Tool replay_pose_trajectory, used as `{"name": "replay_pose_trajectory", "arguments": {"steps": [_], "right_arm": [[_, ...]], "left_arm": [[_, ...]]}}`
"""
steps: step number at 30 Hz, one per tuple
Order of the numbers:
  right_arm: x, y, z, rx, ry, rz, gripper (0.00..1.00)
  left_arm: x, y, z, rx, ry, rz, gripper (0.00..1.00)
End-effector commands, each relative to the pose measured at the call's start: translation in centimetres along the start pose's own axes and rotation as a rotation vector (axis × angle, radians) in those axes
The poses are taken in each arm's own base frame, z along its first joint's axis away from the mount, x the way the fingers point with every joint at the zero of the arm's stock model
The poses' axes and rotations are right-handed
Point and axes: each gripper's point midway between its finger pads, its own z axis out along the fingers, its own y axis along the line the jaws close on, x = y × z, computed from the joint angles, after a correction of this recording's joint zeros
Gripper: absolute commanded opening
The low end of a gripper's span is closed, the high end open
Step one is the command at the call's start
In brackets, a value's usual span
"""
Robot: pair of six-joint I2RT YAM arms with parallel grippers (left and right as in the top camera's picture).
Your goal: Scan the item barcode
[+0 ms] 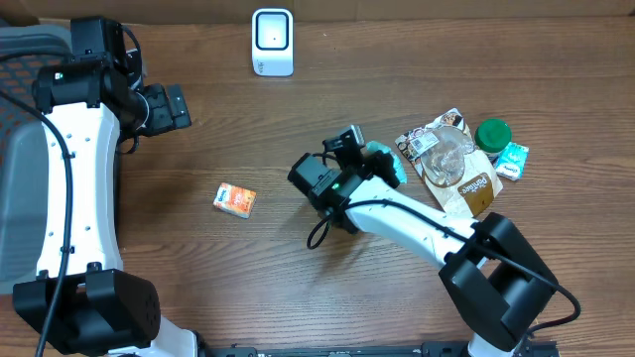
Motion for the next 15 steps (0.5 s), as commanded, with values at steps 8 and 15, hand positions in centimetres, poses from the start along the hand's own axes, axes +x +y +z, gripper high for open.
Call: {"name": "replay_pose_trajectory", "arguments": {"steps": [8,15], "right_arm": [[1.1,8.2,-4.9,-0.412,0.003,-0.19,0.29],[2.3,11.3,-7.1,-0.626,0.066,-0.186,0.65]], "left_arm": [[-0.2,0.1,0.1,-0.009,-0.002,-0.001,0.99],[-0.2,0.1,0.1,-0.009,-0.003,-0.001,1.0]]}}
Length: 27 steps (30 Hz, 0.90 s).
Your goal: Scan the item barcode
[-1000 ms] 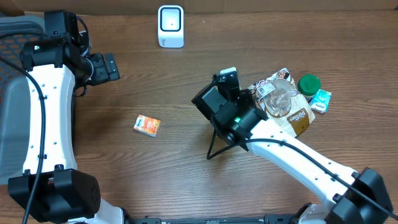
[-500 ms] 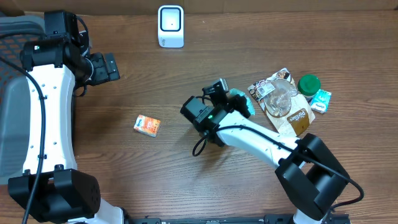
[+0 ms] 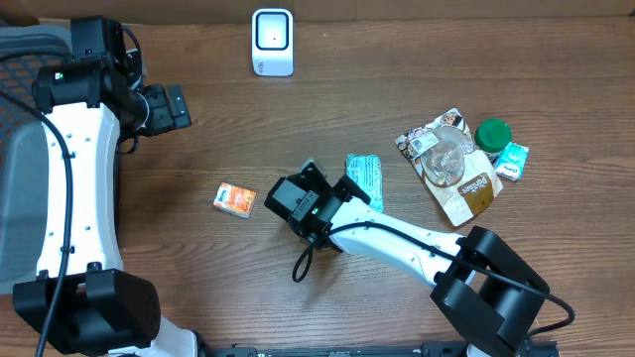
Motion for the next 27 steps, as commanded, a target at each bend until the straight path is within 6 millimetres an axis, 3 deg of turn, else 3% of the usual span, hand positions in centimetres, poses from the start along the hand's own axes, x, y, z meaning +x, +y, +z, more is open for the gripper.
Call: {"name": "replay_pose_trajectory", "arguments": {"steps": [1,4,8,11,15,19,27], "right_arm": [[-0.4,2.6,-1.0,-0.179,0.012,0.061,0.65],[-1.4,1.4,-1.4,-0.179,0.016,0.185,0.62],[-2.4,-3.0,-0.4,-0.127,0.04,0.429,0.52],[-1.5,-6.6,1.6,-0.098,0.1,0.634,0.41],[-0.4,-9.4,3.8,-0.156,0.167,0.8,0.38],[0.6,-10.4,5.0,-0.283,0.235,0.873,0.34],[5.0,-8.8,5.4,-0.319,0.394,0.815,0.33]], "left_arm": [[-0.2,0.1,0.1,-0.009,-0.002,-0.001,0.99],[-0.2,0.1,0.1,-0.009,-0.002,-0.001,1.0],[-0.2,0.1,0.1,-0.009,-0.002,-0.001,1.0],[-0.2,0.1,0.1,-0.009,-0.002,-0.001,1.0],[-0.2,0.1,0.1,-0.009,-0.002,-0.001,1.0],[-0.2,0.1,0.1,-0.009,-0.002,-0.001,0.99],[-0.2,0.1,0.1,-0.009,-0.002,-0.001,0.99]]}}
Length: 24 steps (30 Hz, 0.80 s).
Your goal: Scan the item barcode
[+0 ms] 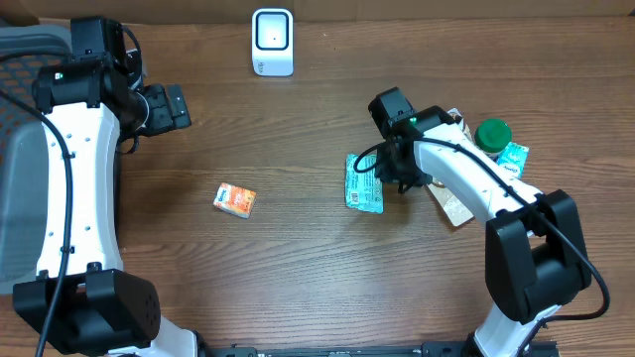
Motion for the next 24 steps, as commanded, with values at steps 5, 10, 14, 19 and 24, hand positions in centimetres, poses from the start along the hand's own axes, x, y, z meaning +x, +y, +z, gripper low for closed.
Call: {"name": "replay_pose_trajectory", "arguments": {"steps": [5,10,14,19,24], "right_arm": [[3.4,-0.5,1.5,0.007,0.096,-0.004,0.3],[4.4,0.0,1.8,-0.029,0.141,0.006,0.27],[4.7,1.6,1.7,-0.109,0.156,-0.062,0.27],[5.1,3.4,1.5,-0.148,0.138,-0.121,0.27],[5.7,5.4,1.2,-0.171,0.113,-0.196,0.28]], "left_arm": [[-0.2,0.1,0.1,-0.009,-0.002,-0.001,1.0],[-0.2,0.1,0.1,-0.009,-0.002,-0.001,0.99],[-0.2,0.1,0.1,-0.009,-0.002,-0.001,1.0],[-0.2,0.1,0.1,-0.009,-0.003,-0.001,1.0],[-0.2,0.1,0.1,-0.009,-0.003,-0.001,0.99]]}}
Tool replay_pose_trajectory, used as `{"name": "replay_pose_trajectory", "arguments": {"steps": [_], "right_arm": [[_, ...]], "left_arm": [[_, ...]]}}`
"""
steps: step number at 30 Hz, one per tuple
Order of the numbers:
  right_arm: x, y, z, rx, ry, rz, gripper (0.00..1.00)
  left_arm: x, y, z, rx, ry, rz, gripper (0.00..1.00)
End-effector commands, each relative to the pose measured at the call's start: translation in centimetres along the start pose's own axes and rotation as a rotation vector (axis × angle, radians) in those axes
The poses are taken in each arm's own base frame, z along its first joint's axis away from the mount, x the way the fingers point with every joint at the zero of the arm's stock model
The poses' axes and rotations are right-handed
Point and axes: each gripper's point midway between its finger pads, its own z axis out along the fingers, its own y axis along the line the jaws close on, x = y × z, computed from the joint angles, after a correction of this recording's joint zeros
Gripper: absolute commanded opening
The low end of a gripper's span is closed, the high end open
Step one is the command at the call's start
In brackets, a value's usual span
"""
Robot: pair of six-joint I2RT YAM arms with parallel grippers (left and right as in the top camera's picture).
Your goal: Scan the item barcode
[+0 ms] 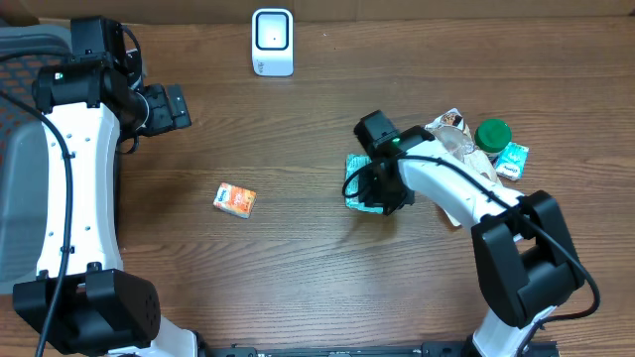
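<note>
A teal packet (351, 179) lies flat on the wooden table, right of centre. My right gripper (371, 194) points down over the packet's right part and covers most of it; its fingers are hidden under the wrist. The white barcode scanner (272, 42) stands at the far edge of the table. At the far left my left gripper (175, 106) hangs away from all the items.
A small orange box (235, 199) lies left of centre. At the right are a brown snack bag (464, 177), a green lid (493, 133) and a small teal pack (513, 159). A grey bin (14, 188) sits at the left edge.
My right gripper has moved left and nearer, from beside the packet's right edge to over the packet. The packet lies in the same place. The left arm has not moved.
My right gripper was by the pile at the right with the teal packet at its fingers. Then the arm reached further left and the packet lay on the table mid-right. The gripper then stood to the packet's right, and now it is over the packet.
</note>
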Motion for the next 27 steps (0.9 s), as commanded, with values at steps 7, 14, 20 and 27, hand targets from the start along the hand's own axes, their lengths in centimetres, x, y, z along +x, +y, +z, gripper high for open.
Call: {"name": "replay_pose_trajectory", "arguments": {"steps": [7,14,20,27], "right_arm": [[0.0,2.1,-0.2,-0.029,-0.037,-0.078,0.09],[-2.1,3.5,-2.0,-0.068,-0.103,-0.085,0.04],[-1.9,3.8,-1.7,-0.088,-0.094,-0.04,0.04],[-2.0,4.5,0.2,-0.136,-0.094,0.029,0.04]], "left_arm": [[-0.2,0.1,0.1,-0.009,-0.003,-0.001,0.99],[-0.2,0.1,0.1,-0.009,-0.003,-0.001,1.0],[-0.2,0.1,0.1,-0.009,-0.003,-0.001,0.99],[-0.2,0.1,0.1,-0.009,-0.003,-0.001,1.0]]}}
